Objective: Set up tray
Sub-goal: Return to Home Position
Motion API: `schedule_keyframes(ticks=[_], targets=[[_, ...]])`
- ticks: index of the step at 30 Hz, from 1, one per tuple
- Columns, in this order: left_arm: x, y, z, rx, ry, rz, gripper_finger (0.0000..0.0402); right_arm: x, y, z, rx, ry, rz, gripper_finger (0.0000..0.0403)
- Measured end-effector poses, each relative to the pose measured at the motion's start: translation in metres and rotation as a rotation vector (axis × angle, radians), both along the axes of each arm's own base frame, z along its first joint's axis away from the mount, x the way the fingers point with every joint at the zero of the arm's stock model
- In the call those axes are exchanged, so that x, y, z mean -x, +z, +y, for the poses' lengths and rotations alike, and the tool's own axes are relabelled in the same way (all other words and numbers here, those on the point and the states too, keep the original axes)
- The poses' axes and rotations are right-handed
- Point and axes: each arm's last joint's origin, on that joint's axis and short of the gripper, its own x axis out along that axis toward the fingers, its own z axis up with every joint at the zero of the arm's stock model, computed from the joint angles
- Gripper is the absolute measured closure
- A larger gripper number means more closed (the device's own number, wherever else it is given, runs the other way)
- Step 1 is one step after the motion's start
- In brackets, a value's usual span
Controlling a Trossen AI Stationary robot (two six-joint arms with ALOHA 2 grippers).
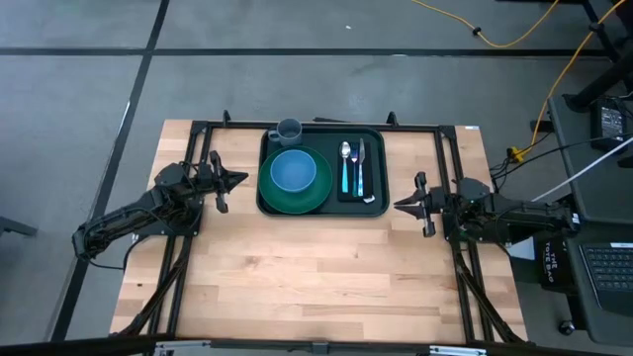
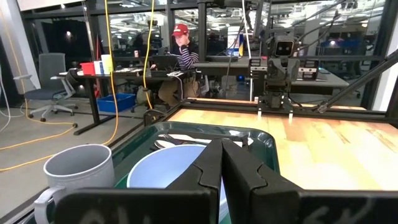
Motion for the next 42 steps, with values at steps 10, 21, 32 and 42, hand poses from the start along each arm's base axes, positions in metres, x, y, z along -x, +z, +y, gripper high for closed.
schedule_keyframes(ticks=[10,21,32,42], targets=[[0.0000,0.0000,0.0000,0.000,0.000,0.000,0.0398,0.0000,-0.0013,0.0007,-0.019,0.006,0.016,0.0360],[0.0000,0.0000,0.0000,0.000,0.000,0.000,0.0398,0.0000,-0.0013,0.0009,-0.021,0.008,0.017,0.0360],[0.0000,0.0000,0.0000,0.000,0.000,0.000,0.0398,0.0000,-0.0012,0.0009,-0.021,0.008,0.016,0.0360],[0.0000,0.0000,0.0000,0.000,0.000,0.000,0.0398,0.0000,-0.0012,0.0009,-0.021,0.007,0.016,0.0360]])
